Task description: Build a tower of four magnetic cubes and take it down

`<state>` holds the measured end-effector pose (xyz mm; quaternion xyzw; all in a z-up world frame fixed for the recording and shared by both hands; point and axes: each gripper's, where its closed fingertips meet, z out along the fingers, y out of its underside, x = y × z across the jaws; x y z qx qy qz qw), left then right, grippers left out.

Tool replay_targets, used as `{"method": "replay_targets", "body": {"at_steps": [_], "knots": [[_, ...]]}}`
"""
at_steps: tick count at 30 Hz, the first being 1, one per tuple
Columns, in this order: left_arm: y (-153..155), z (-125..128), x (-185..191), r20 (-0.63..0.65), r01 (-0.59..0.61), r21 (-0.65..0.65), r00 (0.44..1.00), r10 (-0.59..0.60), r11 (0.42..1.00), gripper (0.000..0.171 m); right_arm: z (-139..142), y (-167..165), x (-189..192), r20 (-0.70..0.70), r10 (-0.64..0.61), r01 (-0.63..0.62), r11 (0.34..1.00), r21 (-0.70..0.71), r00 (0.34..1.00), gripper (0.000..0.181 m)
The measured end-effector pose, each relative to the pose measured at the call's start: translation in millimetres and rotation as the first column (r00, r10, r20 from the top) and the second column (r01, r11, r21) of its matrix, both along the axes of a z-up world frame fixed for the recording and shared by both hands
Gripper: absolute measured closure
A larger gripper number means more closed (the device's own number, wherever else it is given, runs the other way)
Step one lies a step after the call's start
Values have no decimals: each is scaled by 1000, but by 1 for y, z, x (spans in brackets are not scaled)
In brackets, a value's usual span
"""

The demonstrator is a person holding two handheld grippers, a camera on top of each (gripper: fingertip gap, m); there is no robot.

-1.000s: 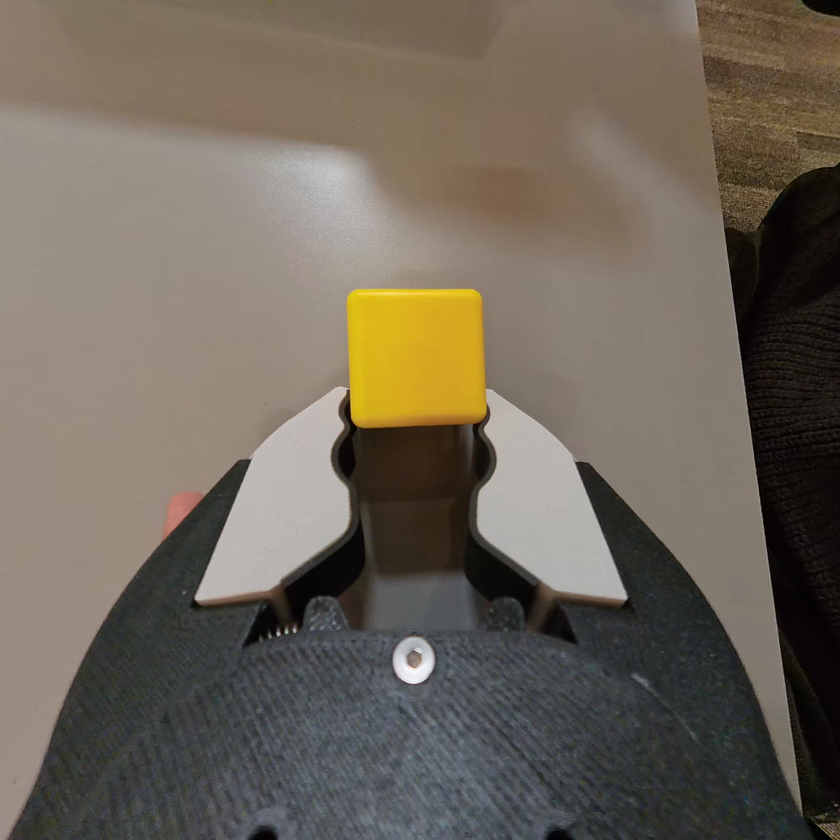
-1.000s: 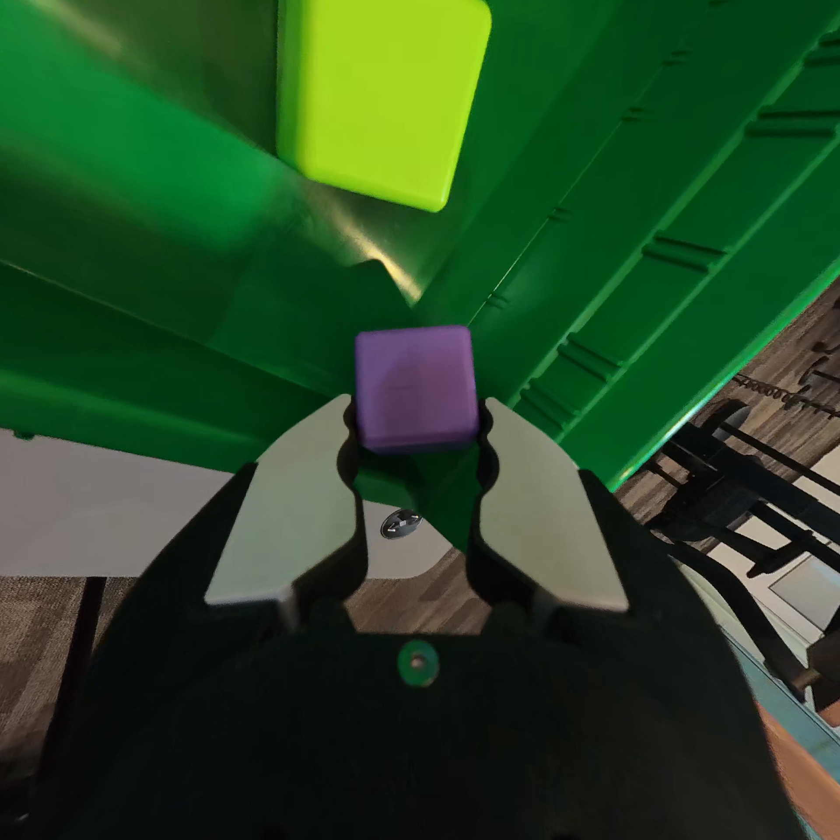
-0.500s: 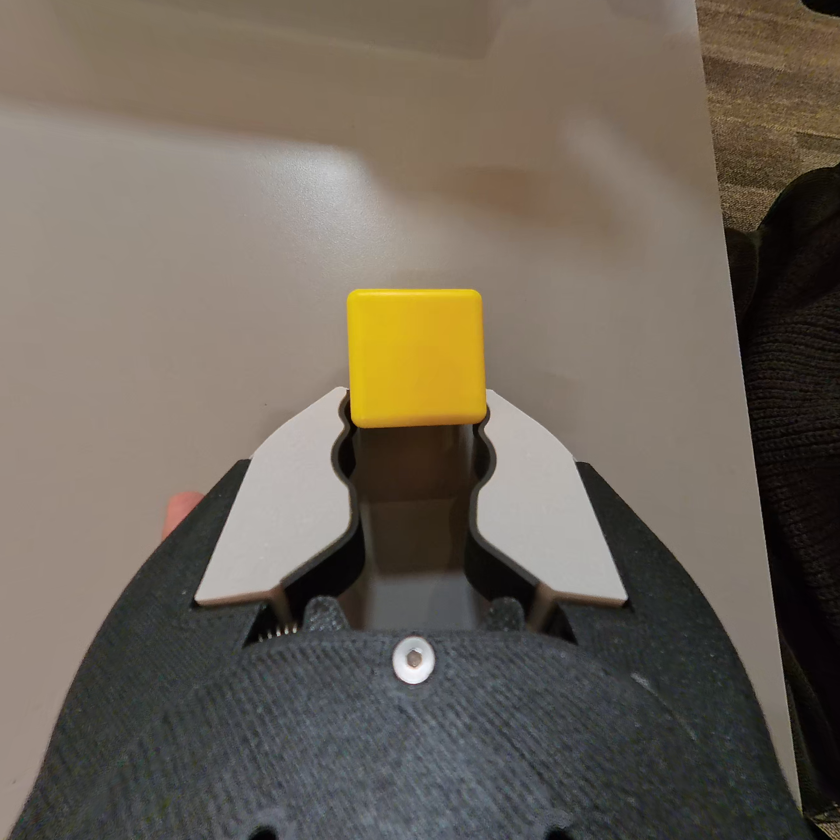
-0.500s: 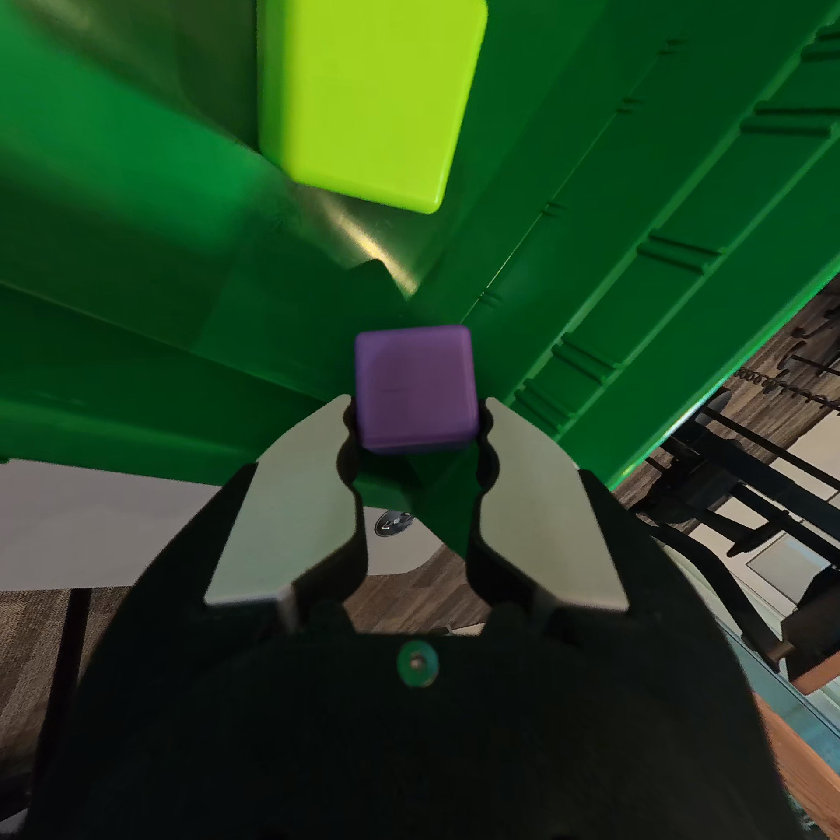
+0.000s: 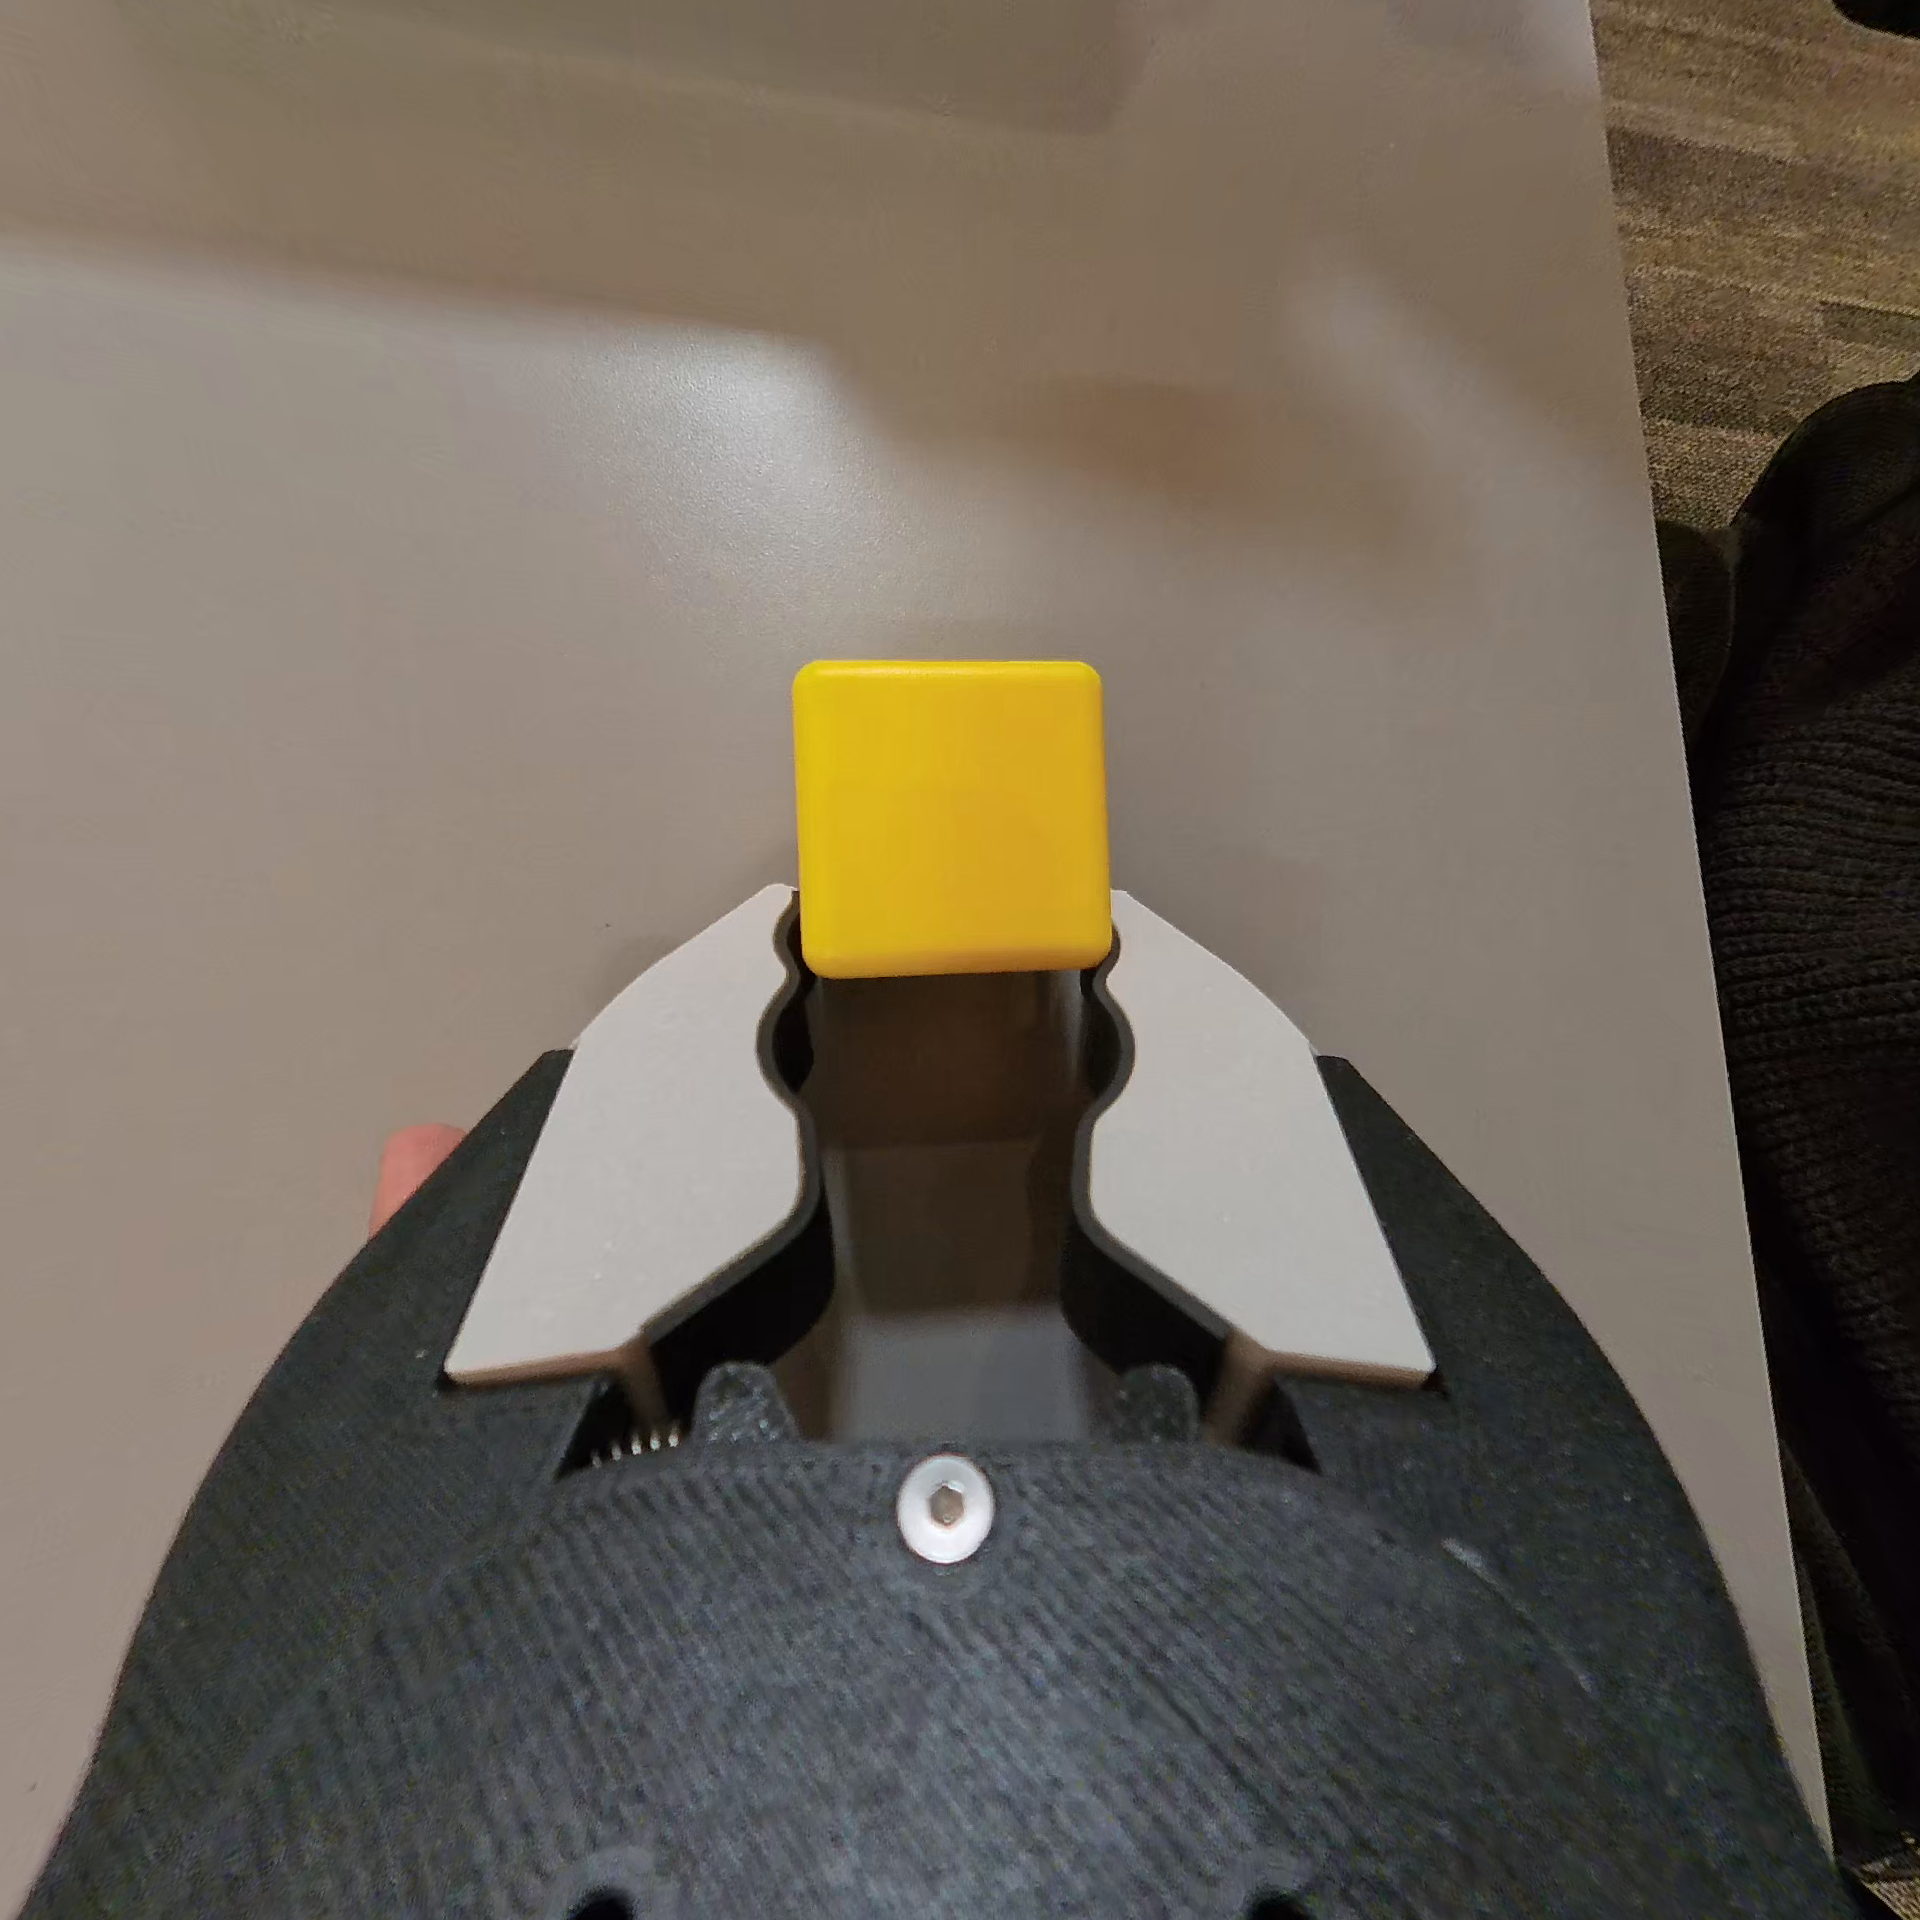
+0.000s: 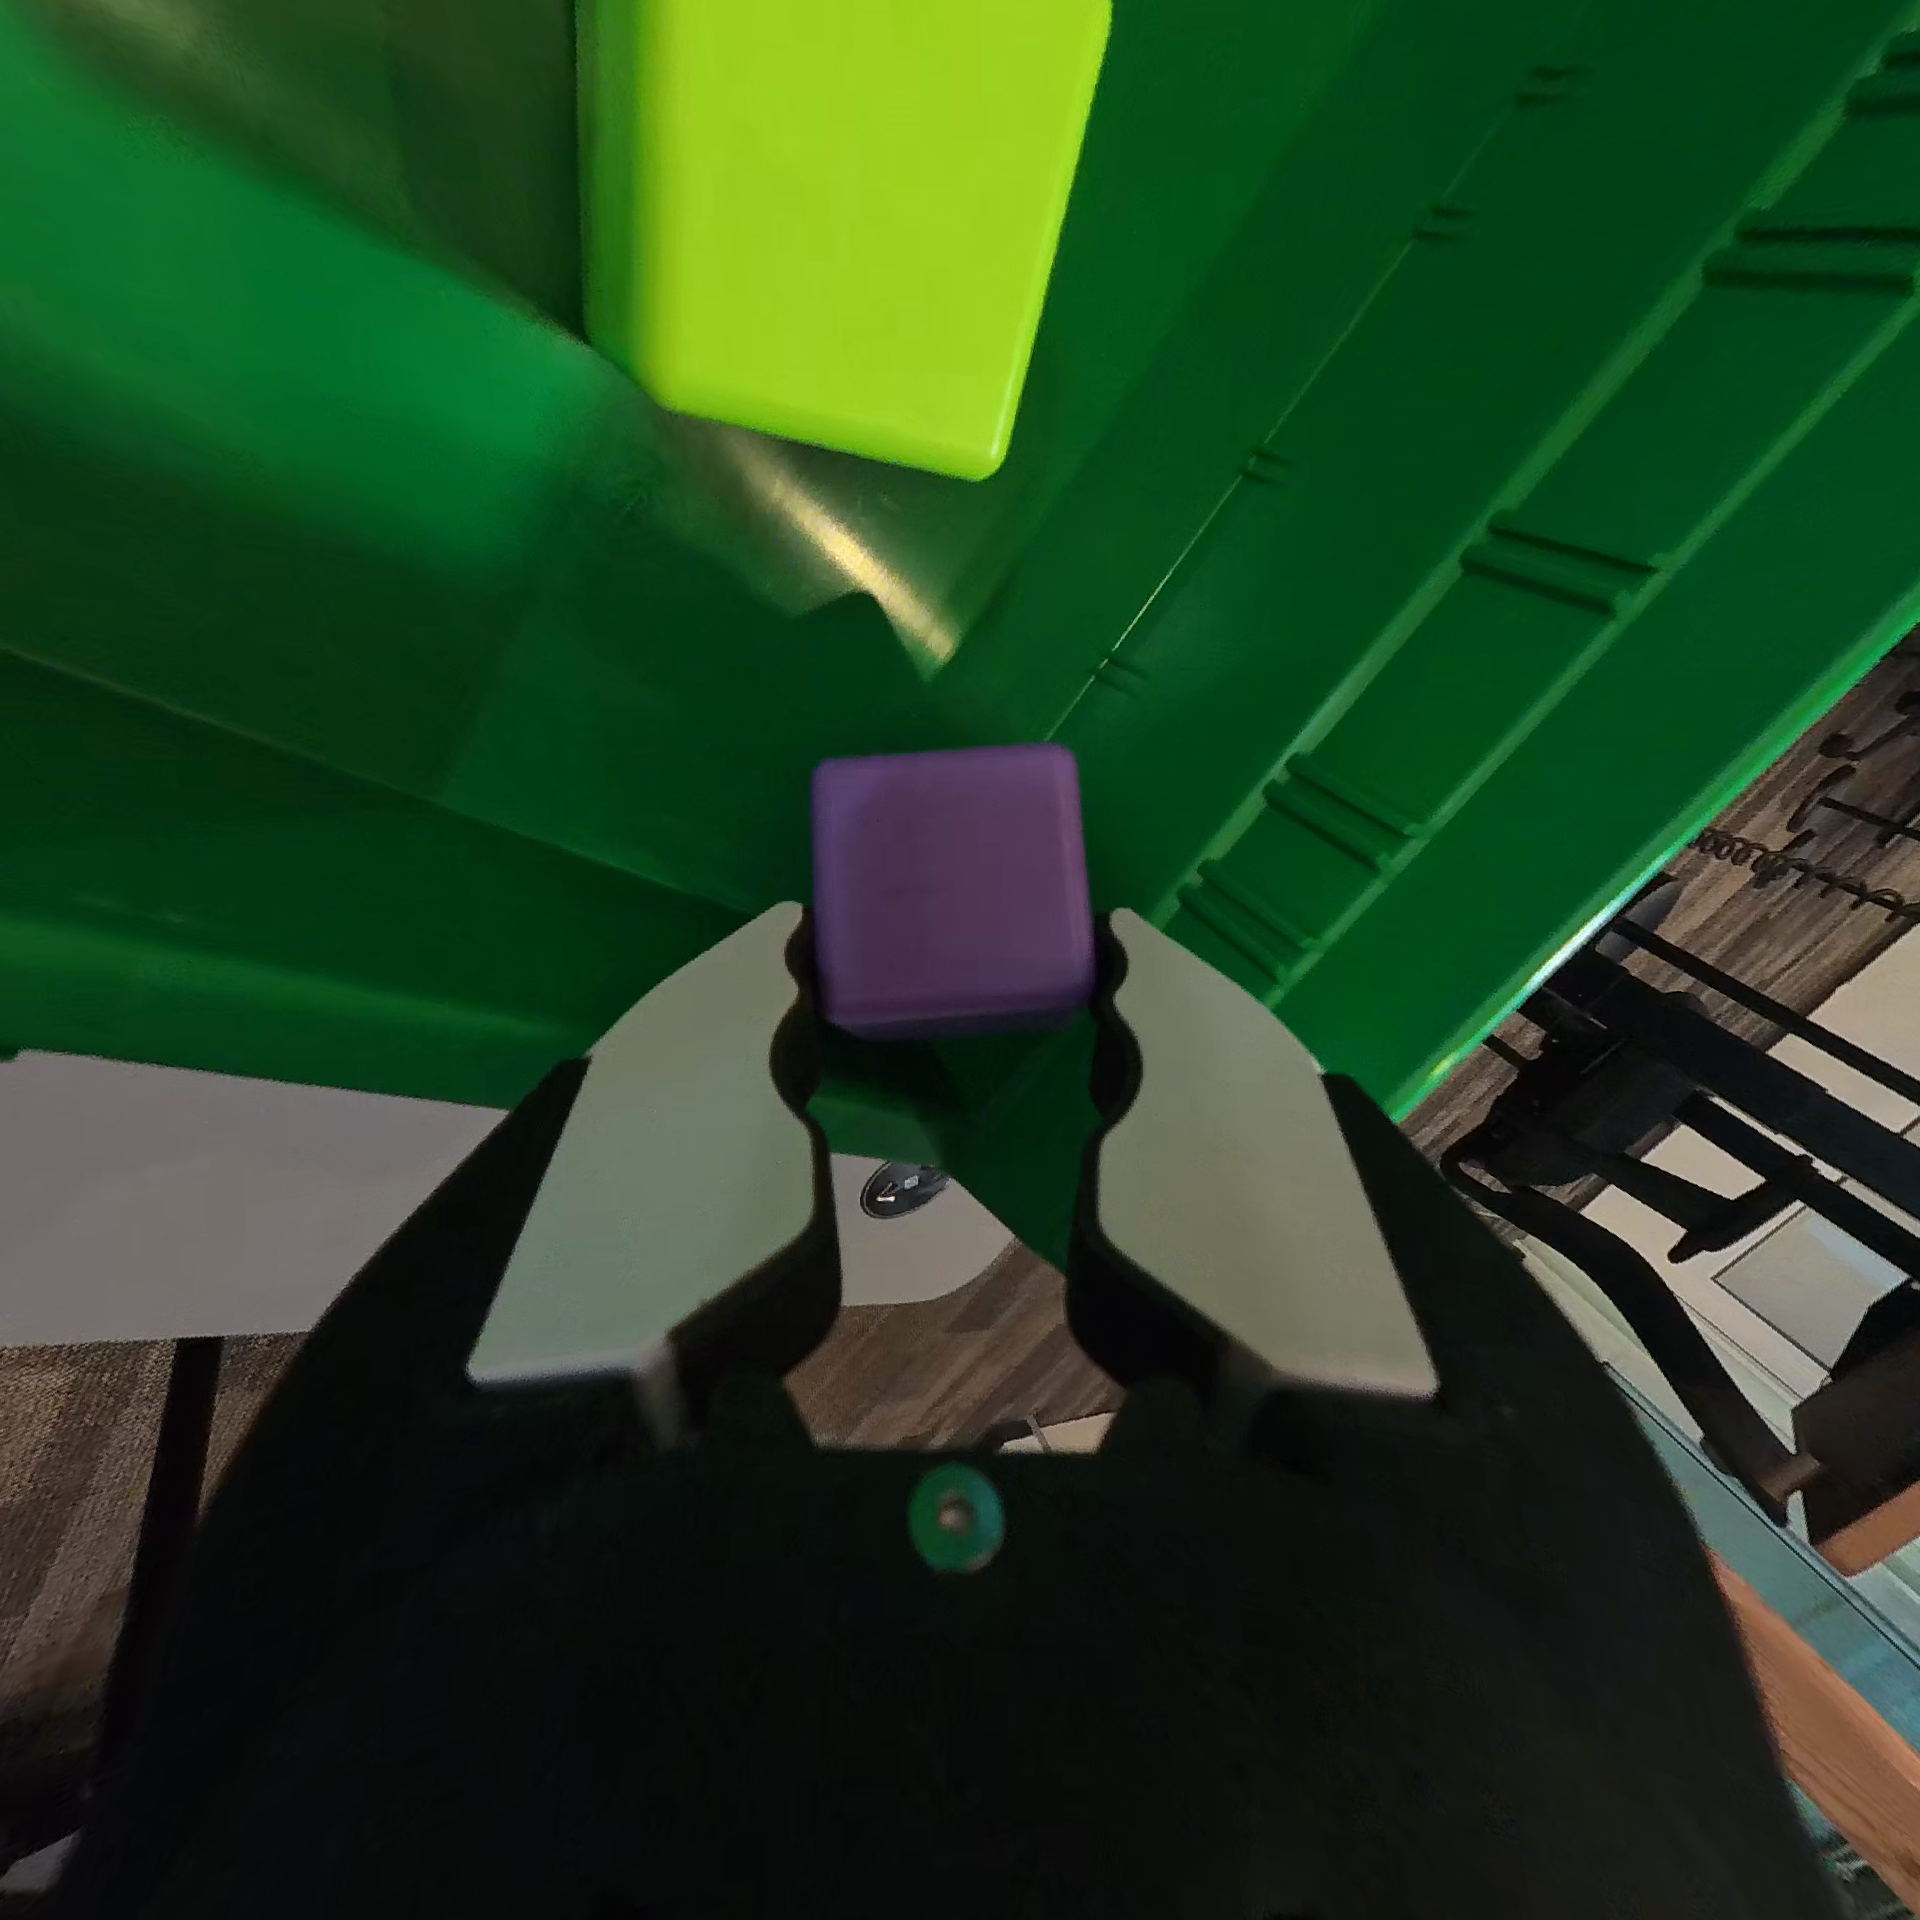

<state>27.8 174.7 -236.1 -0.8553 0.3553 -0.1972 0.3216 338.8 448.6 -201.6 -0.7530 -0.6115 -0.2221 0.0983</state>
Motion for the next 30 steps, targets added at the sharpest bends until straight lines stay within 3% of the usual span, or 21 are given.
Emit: {"method": "replay_targets", "body": {"at_steps": [9,19,30], "knots": [[0,0,0,-2,-1,1,1000,1,1000,121,-4,-2,2,21,-32,33,997,-75,999,130],[1,0,0,-2,-6,0,1000,6,1000,121,-6,-5,10,242,-75,144,948,-283,967,131],[1,0,0,-1,-6,0,1000,6,1000,121,-13,6,4,270,-15,88,962,-260,963,130]]}}
